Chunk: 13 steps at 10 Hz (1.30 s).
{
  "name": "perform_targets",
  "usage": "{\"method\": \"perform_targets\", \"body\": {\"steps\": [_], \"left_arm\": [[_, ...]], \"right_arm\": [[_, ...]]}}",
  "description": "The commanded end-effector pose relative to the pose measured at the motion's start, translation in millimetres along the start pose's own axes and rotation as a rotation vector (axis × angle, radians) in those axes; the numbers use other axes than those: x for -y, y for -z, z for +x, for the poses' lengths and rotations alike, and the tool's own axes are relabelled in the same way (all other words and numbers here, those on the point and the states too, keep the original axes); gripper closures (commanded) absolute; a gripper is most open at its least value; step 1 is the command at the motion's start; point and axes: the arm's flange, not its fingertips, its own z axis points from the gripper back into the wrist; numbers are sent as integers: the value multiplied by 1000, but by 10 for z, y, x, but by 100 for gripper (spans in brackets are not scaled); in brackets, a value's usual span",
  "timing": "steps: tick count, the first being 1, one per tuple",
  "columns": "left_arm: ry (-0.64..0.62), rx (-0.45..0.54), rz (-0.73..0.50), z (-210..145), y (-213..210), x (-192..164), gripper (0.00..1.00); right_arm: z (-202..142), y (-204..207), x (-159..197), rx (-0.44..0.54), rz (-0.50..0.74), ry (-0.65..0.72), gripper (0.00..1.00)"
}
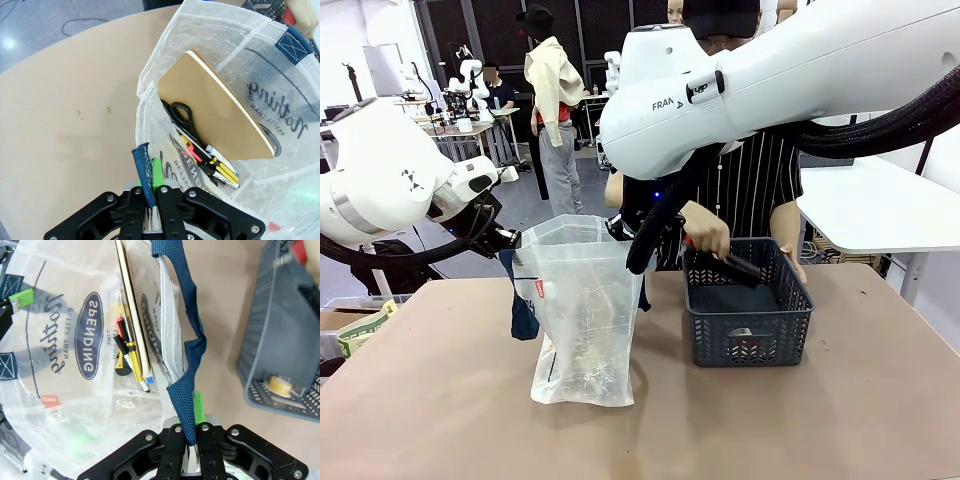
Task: Transfer purchased items from the store into the shopping bag.
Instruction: Move the Reusable shopping bag to the right side of the table.
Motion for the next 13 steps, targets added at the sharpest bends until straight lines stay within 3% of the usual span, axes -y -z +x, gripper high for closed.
{"method": "perform_targets", "body": {"steps": [1,13], "left_arm": [[-2,-5,1,27,-12,-27,100],[-2,-5,1,27,-12,-27,100]], "right_arm": [[-5,-21,12,3,-2,2,100],[-5,-21,12,3,-2,2,100]]}}
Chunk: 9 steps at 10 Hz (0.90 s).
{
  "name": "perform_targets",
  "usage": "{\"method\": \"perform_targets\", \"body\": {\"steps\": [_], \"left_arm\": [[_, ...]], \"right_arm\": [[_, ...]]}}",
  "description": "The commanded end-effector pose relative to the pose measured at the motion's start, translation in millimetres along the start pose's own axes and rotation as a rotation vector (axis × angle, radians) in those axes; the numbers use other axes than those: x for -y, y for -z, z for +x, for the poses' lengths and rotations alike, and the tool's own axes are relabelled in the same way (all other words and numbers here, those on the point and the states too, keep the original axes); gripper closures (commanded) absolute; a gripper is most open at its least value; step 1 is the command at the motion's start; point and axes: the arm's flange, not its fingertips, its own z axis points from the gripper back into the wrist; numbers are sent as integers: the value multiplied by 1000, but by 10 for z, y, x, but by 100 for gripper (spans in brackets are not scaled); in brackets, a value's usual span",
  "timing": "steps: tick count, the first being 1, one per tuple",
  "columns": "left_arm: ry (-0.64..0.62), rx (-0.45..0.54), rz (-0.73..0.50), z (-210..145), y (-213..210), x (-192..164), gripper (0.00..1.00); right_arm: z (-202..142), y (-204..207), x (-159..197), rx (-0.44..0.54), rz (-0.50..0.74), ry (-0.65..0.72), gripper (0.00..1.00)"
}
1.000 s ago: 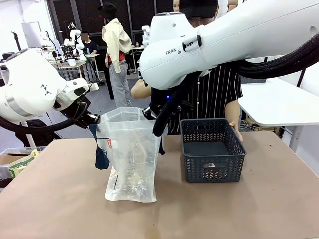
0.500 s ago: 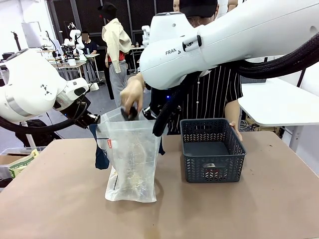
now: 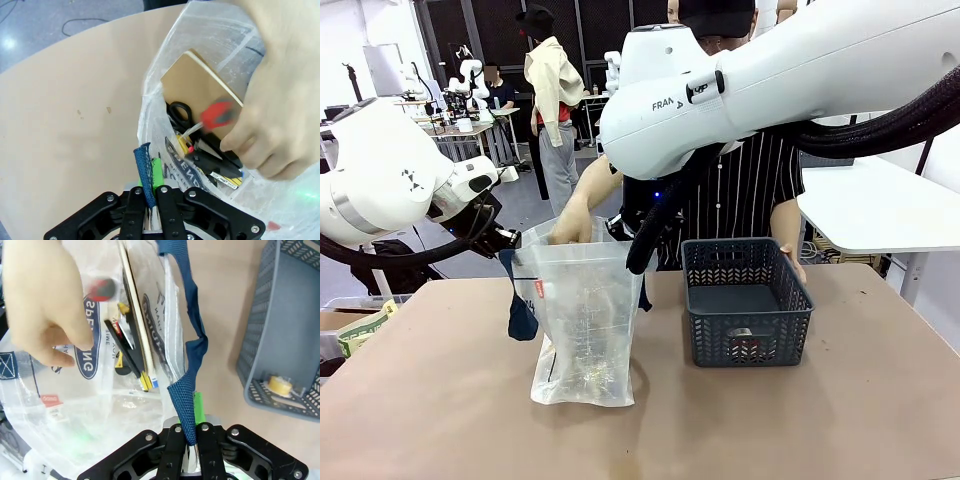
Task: Transfer purchased items from the store into the shopping bag.
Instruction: Move the Reusable shopping bag to the right side of the table.
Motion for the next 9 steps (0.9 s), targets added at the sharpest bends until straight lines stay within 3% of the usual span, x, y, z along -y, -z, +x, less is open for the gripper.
{"method": "perform_targets", "body": {"steps": [1,9], "left_arm": [[-2,-6,0,26,-11,-26,100],[-2,-6,0,26,-11,-26,100]], "right_arm": [[-5,-21,12,3,-1,2,100],[-5,-21,12,3,-1,2,100]]}}
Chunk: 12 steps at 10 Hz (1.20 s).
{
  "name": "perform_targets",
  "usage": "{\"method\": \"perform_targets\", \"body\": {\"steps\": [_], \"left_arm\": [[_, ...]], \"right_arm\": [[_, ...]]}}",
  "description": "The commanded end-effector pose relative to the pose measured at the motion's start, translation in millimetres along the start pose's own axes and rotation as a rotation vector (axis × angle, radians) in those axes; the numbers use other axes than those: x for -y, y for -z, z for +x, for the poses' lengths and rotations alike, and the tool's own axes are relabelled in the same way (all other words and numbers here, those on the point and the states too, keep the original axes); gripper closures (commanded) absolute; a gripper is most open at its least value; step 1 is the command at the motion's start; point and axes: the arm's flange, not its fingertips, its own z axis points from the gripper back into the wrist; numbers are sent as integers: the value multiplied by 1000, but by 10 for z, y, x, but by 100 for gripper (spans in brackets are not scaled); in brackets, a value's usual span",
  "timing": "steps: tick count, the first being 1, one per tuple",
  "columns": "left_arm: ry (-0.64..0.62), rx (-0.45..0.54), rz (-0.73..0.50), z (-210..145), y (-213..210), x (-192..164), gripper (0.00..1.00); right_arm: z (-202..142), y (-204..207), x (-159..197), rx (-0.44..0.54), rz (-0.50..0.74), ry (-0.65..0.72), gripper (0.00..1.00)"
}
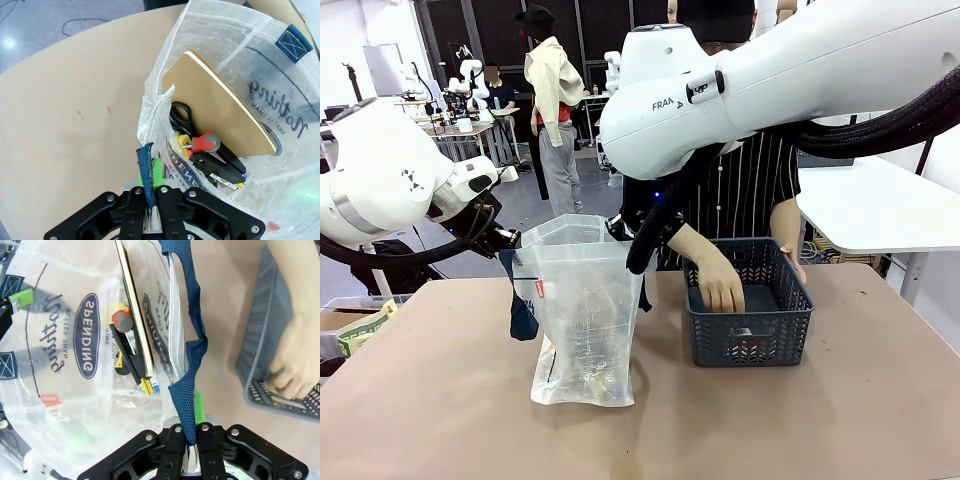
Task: Transfer purchased items from the store into the shopping bag.
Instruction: Move the Reusable shopping bag to the right side of the table.
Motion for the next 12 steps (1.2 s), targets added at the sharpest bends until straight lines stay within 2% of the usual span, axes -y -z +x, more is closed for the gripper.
{"method": "perform_targets", "body": {"steps": [1,12], "left_arm": [[-1,-6,0,26,-11,-25,100],[-1,-6,0,26,-11,-25,100]], "right_arm": [[-5,-21,12,3,-1,2,100],[-5,-21,12,3,-1,2,100]]}}
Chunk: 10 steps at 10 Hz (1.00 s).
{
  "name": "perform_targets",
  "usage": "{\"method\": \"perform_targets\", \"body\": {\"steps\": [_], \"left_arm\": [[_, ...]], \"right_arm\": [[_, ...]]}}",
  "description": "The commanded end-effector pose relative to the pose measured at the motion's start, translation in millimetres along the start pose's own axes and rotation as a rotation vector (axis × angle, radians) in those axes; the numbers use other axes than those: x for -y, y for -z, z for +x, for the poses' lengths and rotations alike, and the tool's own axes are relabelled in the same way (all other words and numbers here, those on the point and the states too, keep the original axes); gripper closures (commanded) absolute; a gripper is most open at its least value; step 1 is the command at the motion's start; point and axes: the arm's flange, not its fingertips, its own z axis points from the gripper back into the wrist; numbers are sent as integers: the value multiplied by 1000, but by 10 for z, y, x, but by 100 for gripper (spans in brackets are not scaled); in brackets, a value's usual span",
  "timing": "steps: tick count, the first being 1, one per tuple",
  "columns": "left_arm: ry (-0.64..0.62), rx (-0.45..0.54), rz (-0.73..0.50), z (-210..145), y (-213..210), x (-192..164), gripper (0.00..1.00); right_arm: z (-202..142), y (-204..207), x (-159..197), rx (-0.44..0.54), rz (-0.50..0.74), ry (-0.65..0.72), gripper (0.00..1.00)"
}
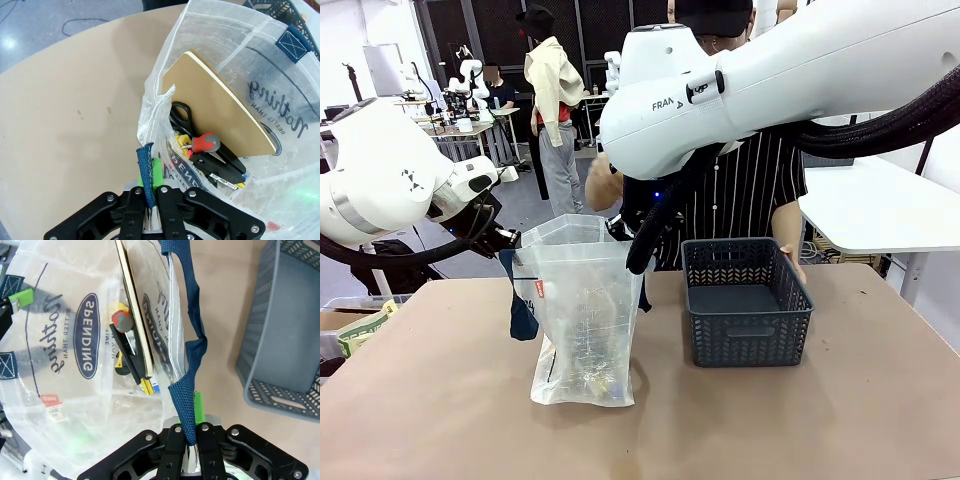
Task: Transfer purchased items from the store into the shopping bag.
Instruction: Move the Reusable shopping bag to the right side of the table.
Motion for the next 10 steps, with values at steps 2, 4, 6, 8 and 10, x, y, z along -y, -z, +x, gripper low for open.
{"method": "perform_targets", "body": {"steps": [2,4,6,8,10], "left_arm": [[-1,-6,0,26,-11,-25,100],[-1,-6,0,26,-11,-25,100],[-1,-6,0,26,-11,-25,100],[-1,-6,0,26,-11,-25,100],[-1,-6,0,26,-11,-25,100]], "right_arm": [[-5,-21,12,3,-1,2,100],[-5,-21,12,3,-1,2,100],[-5,-21,12,3,-1,2,100],[-5,-21,12,3,-1,2,100],[-5,-21,12,3,-1,2,100]]}}
